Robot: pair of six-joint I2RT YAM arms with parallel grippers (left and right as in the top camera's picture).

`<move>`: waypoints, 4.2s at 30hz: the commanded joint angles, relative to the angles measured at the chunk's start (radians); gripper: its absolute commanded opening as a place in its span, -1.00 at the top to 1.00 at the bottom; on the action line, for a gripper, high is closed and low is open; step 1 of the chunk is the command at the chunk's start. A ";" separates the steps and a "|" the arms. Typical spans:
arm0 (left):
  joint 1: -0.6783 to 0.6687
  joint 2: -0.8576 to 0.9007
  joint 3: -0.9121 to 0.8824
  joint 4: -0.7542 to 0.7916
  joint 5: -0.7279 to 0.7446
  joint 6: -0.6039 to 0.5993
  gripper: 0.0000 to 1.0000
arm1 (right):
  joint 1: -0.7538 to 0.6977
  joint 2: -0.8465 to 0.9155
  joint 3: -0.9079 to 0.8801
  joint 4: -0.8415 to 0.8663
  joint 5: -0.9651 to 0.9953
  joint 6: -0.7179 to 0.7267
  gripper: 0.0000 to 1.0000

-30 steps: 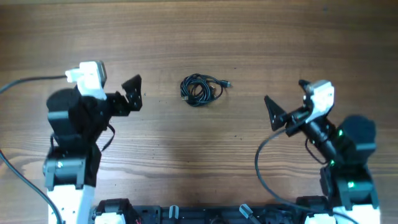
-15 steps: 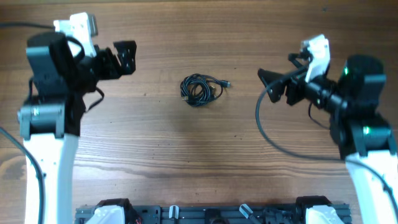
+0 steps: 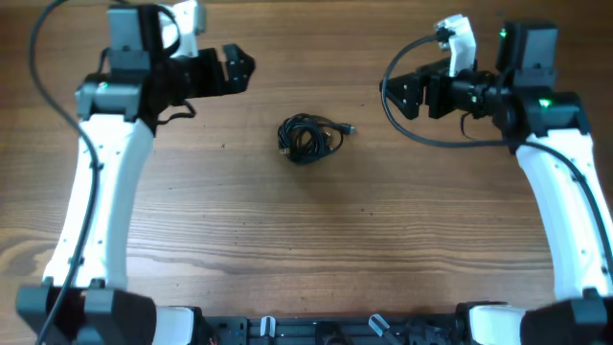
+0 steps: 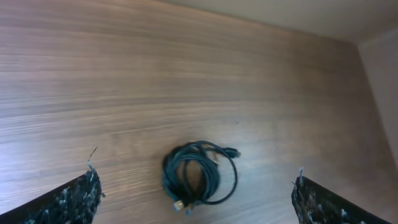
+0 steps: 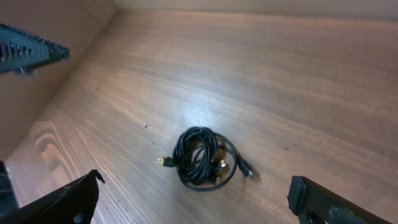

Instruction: Untangle cables

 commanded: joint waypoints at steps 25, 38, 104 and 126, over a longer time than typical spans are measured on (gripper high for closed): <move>-0.151 0.478 0.021 0.050 -0.097 -0.030 -0.28 | 0.009 0.080 0.022 -0.028 0.079 0.245 -0.99; -0.179 0.550 0.014 0.069 -0.119 -0.001 -0.02 | 0.009 0.080 0.022 -0.029 0.094 0.245 -0.99; -0.154 0.243 0.138 -0.021 -0.246 -0.538 0.92 | 0.264 0.109 0.022 0.108 0.137 0.481 -0.23; -0.196 0.245 0.137 -0.166 -0.126 -0.901 0.92 | 0.415 0.108 0.022 0.265 0.180 0.640 0.91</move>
